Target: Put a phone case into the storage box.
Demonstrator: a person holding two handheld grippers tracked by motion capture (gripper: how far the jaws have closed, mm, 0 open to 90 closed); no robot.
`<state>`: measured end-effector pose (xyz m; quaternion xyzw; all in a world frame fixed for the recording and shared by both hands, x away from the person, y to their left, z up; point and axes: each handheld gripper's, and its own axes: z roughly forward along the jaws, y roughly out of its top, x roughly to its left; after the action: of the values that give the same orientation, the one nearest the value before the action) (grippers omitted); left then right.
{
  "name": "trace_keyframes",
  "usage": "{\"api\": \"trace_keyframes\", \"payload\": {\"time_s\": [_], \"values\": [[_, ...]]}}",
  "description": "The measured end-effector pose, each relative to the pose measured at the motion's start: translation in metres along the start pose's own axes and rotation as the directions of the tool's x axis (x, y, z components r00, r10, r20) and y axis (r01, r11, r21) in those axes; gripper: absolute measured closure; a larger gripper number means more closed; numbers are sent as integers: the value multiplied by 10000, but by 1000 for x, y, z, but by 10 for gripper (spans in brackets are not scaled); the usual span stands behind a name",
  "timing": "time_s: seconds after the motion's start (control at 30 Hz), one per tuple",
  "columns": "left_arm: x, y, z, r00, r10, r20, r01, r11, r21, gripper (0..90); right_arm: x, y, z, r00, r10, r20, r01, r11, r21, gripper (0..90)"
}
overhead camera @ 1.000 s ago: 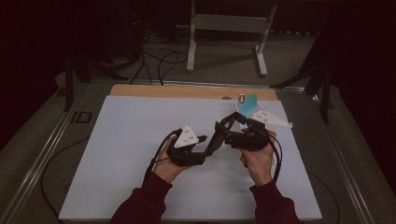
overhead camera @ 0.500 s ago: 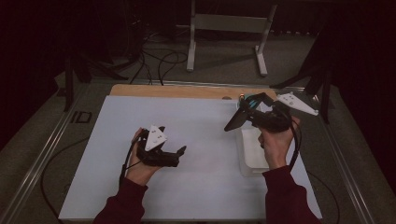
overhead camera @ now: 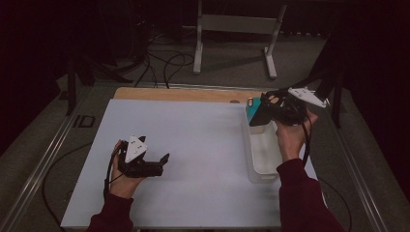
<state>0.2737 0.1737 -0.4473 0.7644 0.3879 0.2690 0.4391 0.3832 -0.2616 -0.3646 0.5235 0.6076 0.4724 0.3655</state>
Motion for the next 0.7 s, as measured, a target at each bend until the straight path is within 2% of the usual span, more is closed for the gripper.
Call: {"api": "trace_keyframes", "payload": {"time_s": [0.07,0.2,0.37,0.47,0.57,0.7], "values": [[2,-3,-2,10000,-73,-57,73,10000,-15,37,-1,-2,4,9999,-32,138,30,9999,121,142],[6,-6,-6,9996,-276,-115,275,9996,-82,37,-3,-13,18,9991,-39,430,7,9973,740,140],[6,-6,-6,9996,-275,-117,274,9996,-81,37,-1,-21,30,9982,-258,545,186,9915,1286,138],[5,-6,-4,9997,-251,-67,251,9996,-86,38,4,-29,45,9964,-540,652,406,9807,1913,135],[4,-6,-4,9997,-249,-37,249,9997,-89,39,5,-36,57,9948,-624,801,408,9680,2475,133],[4,-6,-3,9997,-242,-1,242,9997,-89,39,6,-45,69,9920,-745,1024,428,9583,2825,131]]}}
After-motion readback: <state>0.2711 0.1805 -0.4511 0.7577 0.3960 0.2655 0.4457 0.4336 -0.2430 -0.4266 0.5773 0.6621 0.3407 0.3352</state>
